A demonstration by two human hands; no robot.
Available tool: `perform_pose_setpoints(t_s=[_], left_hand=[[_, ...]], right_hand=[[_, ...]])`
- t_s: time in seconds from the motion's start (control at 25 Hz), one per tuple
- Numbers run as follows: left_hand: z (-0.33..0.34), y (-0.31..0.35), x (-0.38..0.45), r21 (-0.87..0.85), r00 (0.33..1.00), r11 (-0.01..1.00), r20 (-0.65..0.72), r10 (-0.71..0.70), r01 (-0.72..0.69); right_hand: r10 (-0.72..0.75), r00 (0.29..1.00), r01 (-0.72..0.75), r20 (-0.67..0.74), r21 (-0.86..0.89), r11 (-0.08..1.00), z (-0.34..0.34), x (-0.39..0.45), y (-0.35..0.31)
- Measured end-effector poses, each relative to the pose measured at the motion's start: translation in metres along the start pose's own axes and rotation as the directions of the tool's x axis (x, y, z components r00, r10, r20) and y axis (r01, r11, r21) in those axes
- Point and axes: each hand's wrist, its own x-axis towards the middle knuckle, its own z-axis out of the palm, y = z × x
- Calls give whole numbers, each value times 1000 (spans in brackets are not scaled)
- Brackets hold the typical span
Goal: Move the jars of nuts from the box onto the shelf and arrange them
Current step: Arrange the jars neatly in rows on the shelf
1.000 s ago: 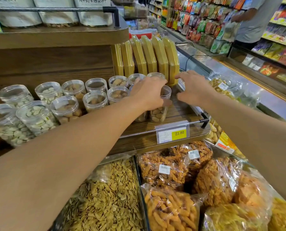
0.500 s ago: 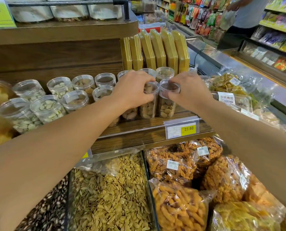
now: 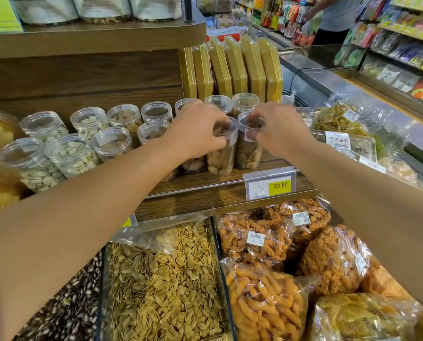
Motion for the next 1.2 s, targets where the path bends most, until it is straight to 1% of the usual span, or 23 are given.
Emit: perform_pose_setpoints(t_s=[0.08,0.16,0.24,0.4,0.64,0.76,0.84,0.88,0.96,1.0,1.08,1.16,1.2], left_hand=[[-1,2,-1,-69,1000,998,-24,5,-7],[1,5,-1,-46,999,999,-48,-7,4],[4,4,-1,-5,999,1000,-40,-7,7],[3,-1,-2,-35,999,999,-30,22,-23],[7,-3,-1,-31,997,999,-66,35,-37],[8,-2,-1,-21,997,999,-69,32,-34],[4,-1,1,-54,995,998,-87,39,-43],[0,-1,5,-83,994,996,-107,22,-31],[-9,-7,18,-125,986,991,-154,-59,40],[-12,-12,27,-124,982,989,-159,-103,84],[-13,-22,44,-80,980,984,-114,-166,157],[-7,-26,60,-33,979,980,-38,-199,198],[-3,-27,66,-22,978,977,-9,-210,210]], right_hand=[[-3,1000,3,-9,18,1000,0,-1,2],[0,1000,1,-11,55,999,1,-2,3],[-3,1000,2,10,82,997,0,-2,5],[-4,998,-5,61,141,990,-2,1,12],[-41,997,31,68,142,989,-9,-2,15],[-68,996,61,63,107,992,-10,-4,11],[-90,995,83,53,109,991,-15,-2,6],[-79,997,76,26,119,990,-19,3,3],[-6,999,11,-36,133,991,-25,25,-1],[34,999,-29,-35,118,993,-24,40,-2],[81,995,-82,50,13,997,-17,71,-2],[136,976,-117,169,-117,986,-7,94,-1],[163,965,-133,207,-152,979,-4,100,-1]])
